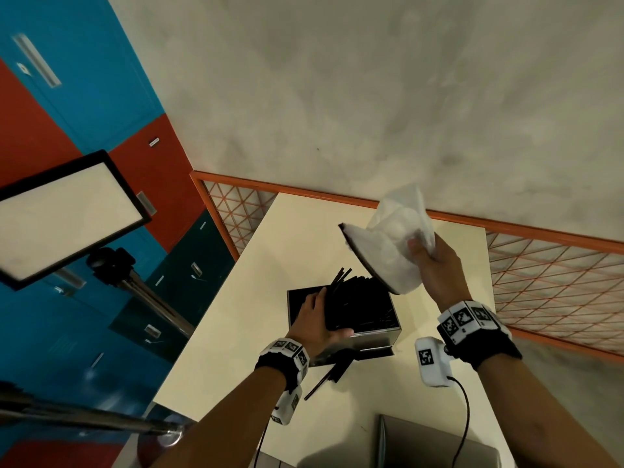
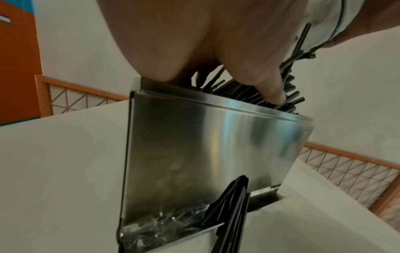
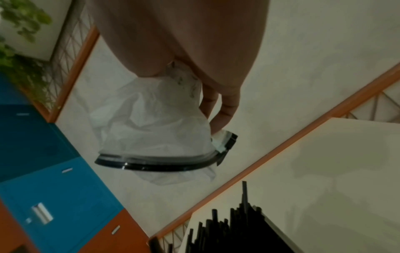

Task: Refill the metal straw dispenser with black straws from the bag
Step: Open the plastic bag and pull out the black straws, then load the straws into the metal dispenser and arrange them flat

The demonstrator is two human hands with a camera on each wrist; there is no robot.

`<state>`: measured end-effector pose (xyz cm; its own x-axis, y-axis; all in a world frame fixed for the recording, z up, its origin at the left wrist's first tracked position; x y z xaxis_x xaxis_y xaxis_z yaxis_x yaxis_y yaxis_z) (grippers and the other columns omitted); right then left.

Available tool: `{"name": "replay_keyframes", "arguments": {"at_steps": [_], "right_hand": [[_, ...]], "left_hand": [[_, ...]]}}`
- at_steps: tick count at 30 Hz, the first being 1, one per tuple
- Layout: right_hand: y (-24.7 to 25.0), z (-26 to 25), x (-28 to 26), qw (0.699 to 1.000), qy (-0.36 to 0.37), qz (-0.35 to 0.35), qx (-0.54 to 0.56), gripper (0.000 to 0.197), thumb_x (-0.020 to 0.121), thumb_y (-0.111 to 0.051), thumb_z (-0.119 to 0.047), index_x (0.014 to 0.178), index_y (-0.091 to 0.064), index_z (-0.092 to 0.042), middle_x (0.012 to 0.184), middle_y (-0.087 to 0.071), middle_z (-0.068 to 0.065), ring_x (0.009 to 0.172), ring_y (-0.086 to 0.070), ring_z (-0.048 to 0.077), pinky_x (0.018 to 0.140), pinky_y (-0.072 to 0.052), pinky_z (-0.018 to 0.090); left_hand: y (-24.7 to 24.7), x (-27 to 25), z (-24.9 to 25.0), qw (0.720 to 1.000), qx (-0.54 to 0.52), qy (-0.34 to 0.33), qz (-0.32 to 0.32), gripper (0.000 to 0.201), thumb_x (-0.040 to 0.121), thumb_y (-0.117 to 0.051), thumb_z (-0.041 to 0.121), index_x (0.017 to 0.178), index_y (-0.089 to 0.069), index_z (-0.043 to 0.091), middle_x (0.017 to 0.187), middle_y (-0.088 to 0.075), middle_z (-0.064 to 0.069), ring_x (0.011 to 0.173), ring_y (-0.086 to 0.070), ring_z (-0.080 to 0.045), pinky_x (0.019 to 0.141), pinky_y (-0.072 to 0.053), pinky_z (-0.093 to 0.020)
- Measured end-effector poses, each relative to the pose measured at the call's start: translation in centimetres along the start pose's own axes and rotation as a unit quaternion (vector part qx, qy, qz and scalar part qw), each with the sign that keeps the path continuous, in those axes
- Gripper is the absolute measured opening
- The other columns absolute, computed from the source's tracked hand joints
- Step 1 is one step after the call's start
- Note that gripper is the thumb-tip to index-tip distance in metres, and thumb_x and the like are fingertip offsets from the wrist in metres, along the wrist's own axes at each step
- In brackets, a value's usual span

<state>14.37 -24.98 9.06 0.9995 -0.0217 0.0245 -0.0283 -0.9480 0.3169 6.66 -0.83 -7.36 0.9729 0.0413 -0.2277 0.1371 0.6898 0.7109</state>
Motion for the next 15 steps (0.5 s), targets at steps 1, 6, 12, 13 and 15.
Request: {"name": "replay_keyframes", "arguments": {"at_steps": [1, 6, 12, 13, 15], "right_hand": [[0.1, -0.1, 0.0, 1.0, -0.001, 0.004, 0.011, 0.028, 0.098, -0.055, -0.039, 0.118, -0.064, -0.024, 0.106, -0.067, -0.004, 0.098, -0.061, 0.016, 0.076, -0.042, 0.023], [-1.0, -0.7, 0.2, 0.998, 0.003, -0.007, 0.067, 0.03, 0.093, -0.061, -0.046, 0.11, -0.068, -0.023, 0.103, -0.072, -0.005, 0.1, -0.066, 0.013, 0.085, -0.052, 0.034], [-5.7, -2.4, -1.3, 0.986, -0.022, -0.053, 0.155, 0.026, 0.095, -0.061, -0.037, 0.106, -0.071, -0.016, 0.101, -0.075, -0.001, 0.097, -0.07, 0.015, 0.088, -0.054, 0.039], [-6.6, -2.5, -1.8, 0.983, -0.033, -0.065, 0.168, 0.025, 0.096, -0.06, -0.036, 0.105, -0.071, -0.015, 0.1, -0.075, 0.001, 0.096, -0.071, 0.016, 0.088, -0.055, 0.039], [-8.7, -2.1, -2.7, 0.982, -0.055, -0.09, 0.159, 0.024, 0.096, -0.058, -0.037, 0.102, -0.071, -0.017, 0.099, -0.075, 0.0, 0.094, -0.071, 0.017, 0.088, -0.055, 0.042]], "left_hand": [[0.3, -0.1, 0.1, 1.0, -0.012, -0.001, 0.003, 0.117, 0.069, -0.08, 0.062, 0.158, -0.018, 0.019, 0.155, -0.029, -0.004, 0.142, -0.038, -0.024, 0.117, -0.035, -0.039], [1.8, -0.7, 1.4, 0.997, -0.068, -0.021, -0.011, 0.108, 0.077, -0.074, 0.065, 0.158, -0.021, 0.019, 0.157, -0.029, -0.001, 0.143, -0.037, -0.018, 0.114, -0.031, -0.027], [5.6, -2.6, 2.7, 0.977, -0.206, -0.037, 0.03, 0.07, 0.086, -0.054, 0.075, 0.142, -0.05, 0.033, 0.143, -0.056, 0.009, 0.134, -0.05, -0.008, 0.11, -0.041, -0.03], [6.5, -3.2, 2.7, 0.969, -0.237, -0.034, 0.055, 0.045, 0.094, -0.055, 0.063, 0.131, -0.056, 0.037, 0.133, -0.064, 0.012, 0.127, -0.056, -0.007, 0.103, -0.044, -0.025], [8.2, -4.5, 2.6, 0.941, -0.325, -0.021, 0.092, 0.028, 0.099, -0.055, 0.05, 0.123, -0.061, 0.036, 0.122, -0.07, 0.012, 0.118, -0.063, -0.006, 0.095, -0.046, -0.02]]}}
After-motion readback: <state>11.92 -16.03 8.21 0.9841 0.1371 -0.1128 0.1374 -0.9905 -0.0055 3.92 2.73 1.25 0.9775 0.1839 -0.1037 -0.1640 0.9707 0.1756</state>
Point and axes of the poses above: each hand's wrist, its own x-axis towards the middle knuckle, its own y-axis out of the back of the hand, z = x × y, the point moved 8 cm from there along x, towards the middle knuckle
